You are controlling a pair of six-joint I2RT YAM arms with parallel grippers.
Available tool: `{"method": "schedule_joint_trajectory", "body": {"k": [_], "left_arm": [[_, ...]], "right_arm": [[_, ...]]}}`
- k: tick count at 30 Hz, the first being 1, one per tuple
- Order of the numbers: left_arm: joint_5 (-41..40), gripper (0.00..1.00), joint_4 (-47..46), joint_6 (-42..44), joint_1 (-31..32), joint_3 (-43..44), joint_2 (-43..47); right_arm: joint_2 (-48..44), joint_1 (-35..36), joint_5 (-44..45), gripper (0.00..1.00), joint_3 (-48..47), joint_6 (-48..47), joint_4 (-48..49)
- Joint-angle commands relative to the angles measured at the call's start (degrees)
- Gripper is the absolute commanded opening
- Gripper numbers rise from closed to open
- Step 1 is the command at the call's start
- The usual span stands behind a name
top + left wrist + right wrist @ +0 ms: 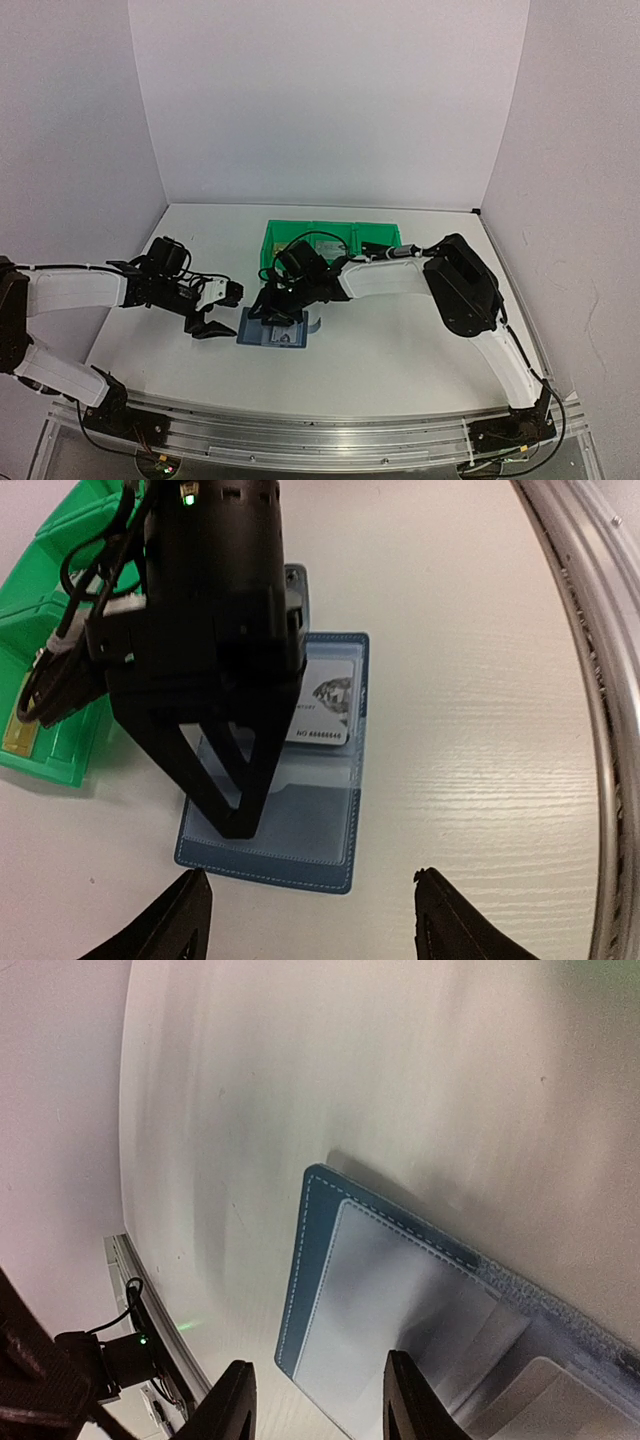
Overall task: Take the credit cards out of the card holder
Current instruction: Remove the credit card from the card holder.
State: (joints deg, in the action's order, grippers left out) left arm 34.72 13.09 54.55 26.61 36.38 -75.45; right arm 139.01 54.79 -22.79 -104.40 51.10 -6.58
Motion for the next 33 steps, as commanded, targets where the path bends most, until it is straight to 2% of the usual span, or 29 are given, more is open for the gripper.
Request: {"method": "schedule_joint_trajectory", "body": {"k": [1,3,7,14,19,23,27,30,33], "left_arm": [[10.3,0.65,3.5,-11.2,-0.2,5.5,1.5],[15.5,0.60,2.9,-18.1,-0.2,7.8,-0.1],[20.6,0.55,-0.4,-32.3,0.6,9.9,-3.5],[19.4,0.52,-6.3,-46.4,4.6,10.7,-9.6],[12.0,0.50,-10.1,-59.7,4.7,11.7,-16.7],[10.3,0.50,-9.4,-67.0,3.9,16.2,-23.2],[11.4,0.46,-4.3,-71.3,3.2,21.7,-30.5],[12.1,0.40,-4.2,-74.0,3.2,22.3,-33.2],[11.1,0.38,-3.1,-75.0,3.2,21.8,-34.3]], "right_arm": [[0.6,0.3,0.8,0.40,-3.7,0.0,1.4],[-1.5,0.2,2.6,0.40,-3.5,-0.6,1.3],[-10.2,-0.4,10.0,0.40,1.4,-1.5,1.2],[-22.1,-1.0,20.3,0.40,17.7,2.1,-0.1],[-20.4,-0.9,19.1,0.40,20.8,3.8,-0.4],[-18.3,-1.1,20.2,0.39,20.9,3.5,-0.7],[-16.1,-1.2,20.1,0.34,20.0,2.3,-0.9],[-14.9,-1.2,20.2,0.31,19.9,1.9,-0.9],[-14.1,-1.3,19.9,0.28,20.0,1.8,-0.9]]}}
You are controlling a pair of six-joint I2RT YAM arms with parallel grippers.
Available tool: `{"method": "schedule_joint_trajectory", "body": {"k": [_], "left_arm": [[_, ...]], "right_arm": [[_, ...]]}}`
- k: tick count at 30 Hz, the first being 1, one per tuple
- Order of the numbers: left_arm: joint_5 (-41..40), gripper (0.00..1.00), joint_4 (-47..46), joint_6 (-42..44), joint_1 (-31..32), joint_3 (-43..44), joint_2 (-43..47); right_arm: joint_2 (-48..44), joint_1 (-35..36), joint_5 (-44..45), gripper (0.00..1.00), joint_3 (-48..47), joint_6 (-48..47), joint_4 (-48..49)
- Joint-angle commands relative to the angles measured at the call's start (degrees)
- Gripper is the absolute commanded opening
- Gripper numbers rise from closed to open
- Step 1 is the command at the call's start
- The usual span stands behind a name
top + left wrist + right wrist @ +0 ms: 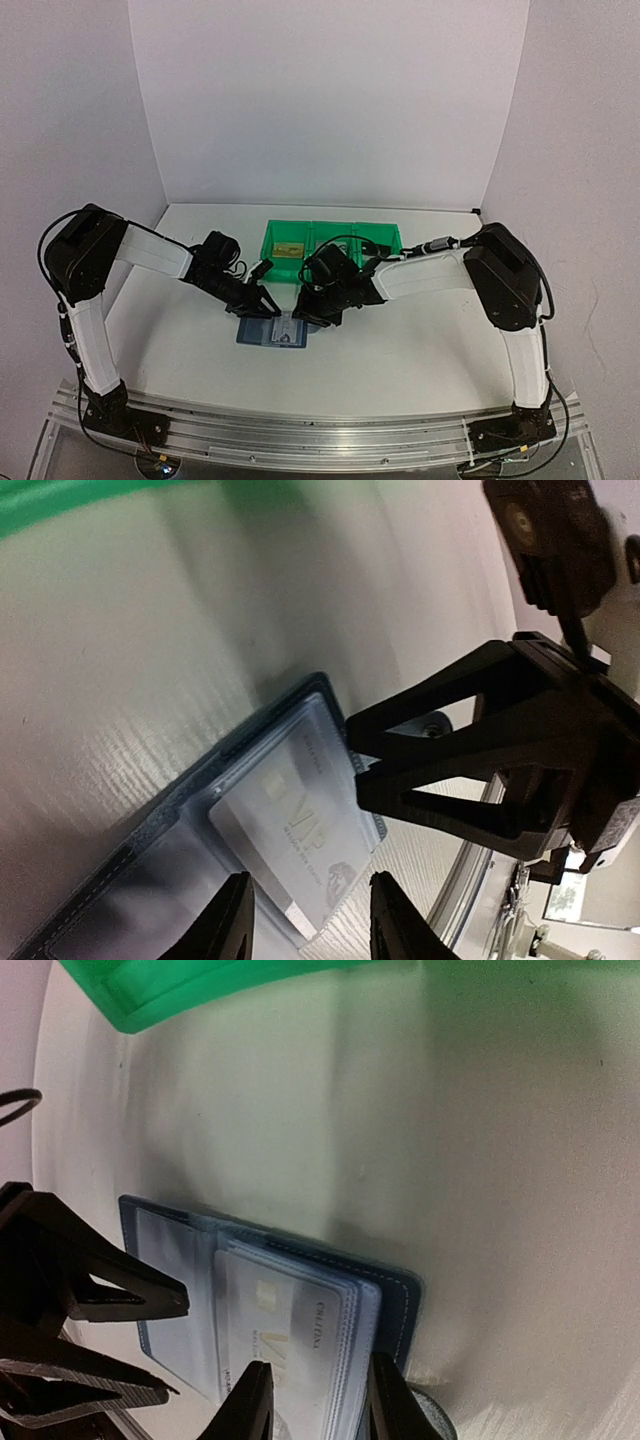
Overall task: Take the credit cards out of the card holder
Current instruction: Remove the credit card from the card holder.
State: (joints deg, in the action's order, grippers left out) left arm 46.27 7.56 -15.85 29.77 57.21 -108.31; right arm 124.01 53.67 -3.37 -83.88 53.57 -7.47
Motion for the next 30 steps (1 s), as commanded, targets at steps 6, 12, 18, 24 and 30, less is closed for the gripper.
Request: {"method": "schedule_joint_trajectory", "body": {"k": [6,12,18,24,30], "left_arm": [[-0.5,0.38,3.3,-5.6,0.1,-0.2,-3.3],[2.4,0.38,0.0,-4.9,1.4,0.2,-5.2],[5.1,0.22,0.0,-4.3,1.5,1.5,-6.9],[8.3,0.19,-1.6,-4.4,1.1,1.4,-6.3],[7.4,0.25,0.0,-4.0,0.3,1.6,-6.3]], "right_arm": [[2.4,-0.1,-1.6,0.26,0.7,0.8,0.1],[3.6,-0.1,-3.9,0.22,1.0,1.8,0.7],[4.0,-0.3,-4.1,0.20,1.5,2.6,1.2],[4.6,-0.5,-5.4,0.17,1.5,3.0,1.8],[3.8,-0.5,-7.0,0.15,2.3,3.1,2.5]]}}
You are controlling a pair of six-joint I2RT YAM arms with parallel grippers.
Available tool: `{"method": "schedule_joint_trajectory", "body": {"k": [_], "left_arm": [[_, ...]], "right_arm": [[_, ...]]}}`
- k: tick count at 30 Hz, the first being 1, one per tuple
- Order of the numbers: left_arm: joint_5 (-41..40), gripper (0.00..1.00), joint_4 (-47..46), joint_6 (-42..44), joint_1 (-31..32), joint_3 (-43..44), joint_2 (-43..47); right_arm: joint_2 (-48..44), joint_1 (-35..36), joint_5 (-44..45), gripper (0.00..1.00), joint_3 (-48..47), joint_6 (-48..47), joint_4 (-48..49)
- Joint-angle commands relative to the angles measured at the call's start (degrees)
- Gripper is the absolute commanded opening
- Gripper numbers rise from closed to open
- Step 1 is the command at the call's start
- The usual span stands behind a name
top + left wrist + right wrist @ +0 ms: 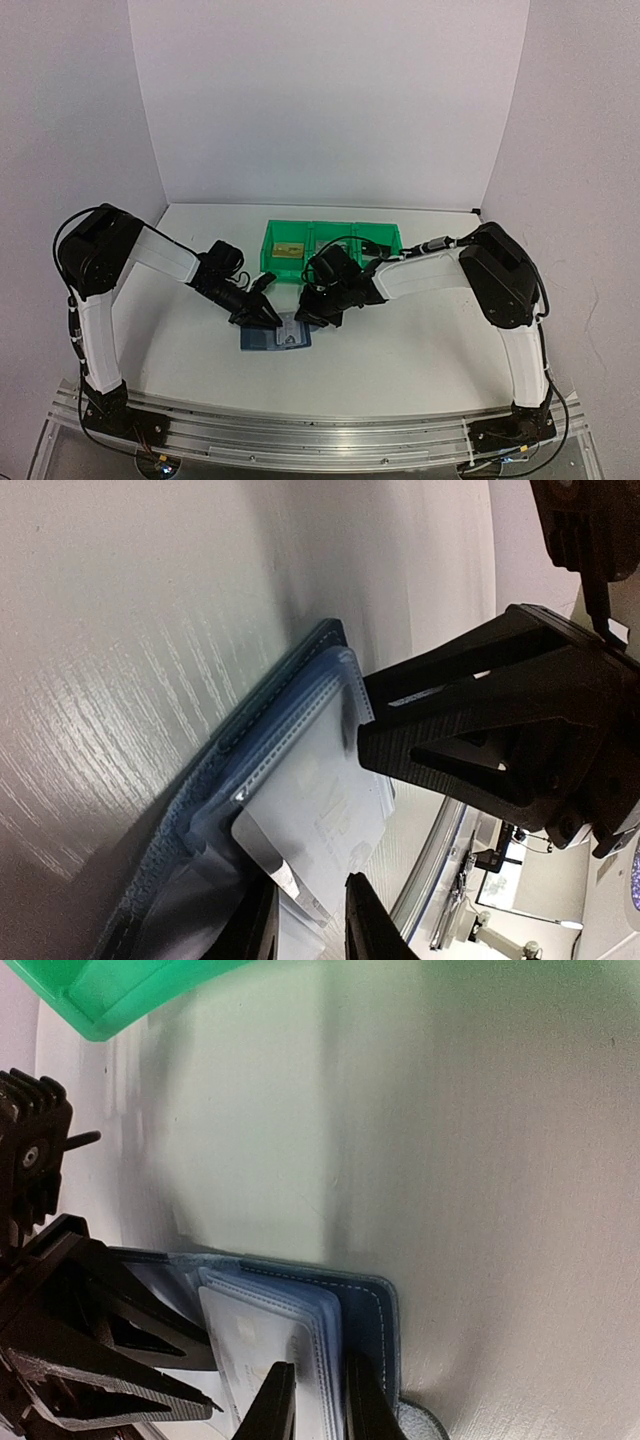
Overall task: Take the credit cards out of the card holder
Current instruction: Remove the credit card from the card holder.
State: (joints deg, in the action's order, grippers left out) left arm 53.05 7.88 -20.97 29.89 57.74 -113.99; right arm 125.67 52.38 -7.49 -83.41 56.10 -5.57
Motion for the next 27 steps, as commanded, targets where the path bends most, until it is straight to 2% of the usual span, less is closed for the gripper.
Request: {"method": "schedule_joint_trajectory", "body": {"k": [1,5,9,15,27], "left_arm": [[0.8,0.26,-0.9,1.1,0.1,0.7,-0.3],[2.4,0.25,-6.8,-2.3,0.2,0.5,-0.9],[2.7,0.15,-7.6,-2.5,0.4,2.4,-2.2],[3.1,0.00,-7.6,-1.8,0.5,2.4,-2.2],[1.5,0.00,2.1,6.2,-3.9,3.6,0.8]], "right_arm": [[1.9,0.7,-3.3,0.15,2.4,0.3,1.0],[2.0,0.6,-5.8,0.14,3.9,1.6,3.9],[2.4,0.7,-6.7,0.14,5.4,4.4,8.5],[2.4,0.5,-6.7,0.13,6.0,5.3,9.6],[-0.7,-1.7,-5.1,0.12,11.6,4.6,9.5]]}}
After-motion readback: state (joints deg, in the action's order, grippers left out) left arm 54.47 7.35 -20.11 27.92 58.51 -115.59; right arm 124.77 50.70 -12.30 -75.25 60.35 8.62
